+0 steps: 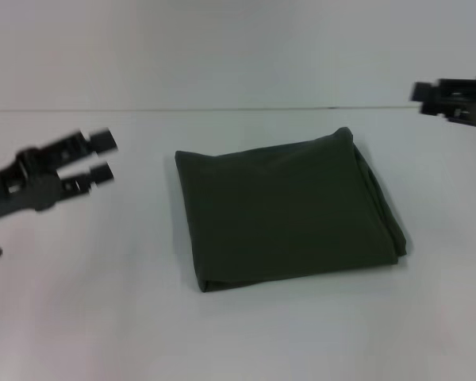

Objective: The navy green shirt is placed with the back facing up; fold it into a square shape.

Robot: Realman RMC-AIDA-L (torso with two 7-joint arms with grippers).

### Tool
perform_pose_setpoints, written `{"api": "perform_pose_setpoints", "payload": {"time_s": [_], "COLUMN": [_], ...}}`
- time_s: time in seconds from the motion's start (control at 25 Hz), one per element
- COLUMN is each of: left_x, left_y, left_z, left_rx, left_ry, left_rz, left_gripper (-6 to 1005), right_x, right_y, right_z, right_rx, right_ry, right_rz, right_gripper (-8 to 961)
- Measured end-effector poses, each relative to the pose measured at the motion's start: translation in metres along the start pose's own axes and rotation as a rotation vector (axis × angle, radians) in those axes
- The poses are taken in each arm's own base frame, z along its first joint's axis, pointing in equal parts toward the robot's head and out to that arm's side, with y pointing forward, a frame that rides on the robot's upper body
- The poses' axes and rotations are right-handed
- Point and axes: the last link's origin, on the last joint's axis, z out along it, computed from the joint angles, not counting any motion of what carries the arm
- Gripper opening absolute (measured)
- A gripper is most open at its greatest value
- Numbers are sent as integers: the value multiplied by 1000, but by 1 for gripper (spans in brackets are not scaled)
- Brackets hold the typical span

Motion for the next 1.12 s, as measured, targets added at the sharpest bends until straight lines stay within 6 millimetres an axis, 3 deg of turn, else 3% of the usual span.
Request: {"api": "perform_pose_setpoints", "payload": {"time_s": [0.08,0.24,0.4,0.52,0.72,0.88,1.12], "left_x": [-12,-40,-66,-82,-93,-97,-97], "left_y": [-3,-20,-37,-43,-42,-50,-62], "left_z": [2,16,35,52,62,65,67], "left_rx": [15,67,148,189,160,189,251], "left_ry": [-62,-64,-61,-135,-197,-215,-195], "left_rz": [-32,-144,-204,-137,62,182,234], "left_gripper": [906,906,906,906,905,905,905], "right_x": [9,28,39,41,38,37,39], "right_y": [-6,-20,-26,-28,-27,-27,-27], "right_z": [-16,-43,-50,-48,-43,-42,-42], "right_rx": [-50,-98,-112,-119,-120,-120,-127], "right_ry": [-52,-178,-219,-236,-242,-243,-241], "right_rz": [25,89,103,104,88,88,98], "right_gripper": [368,573,669,715,790,791,791]}}
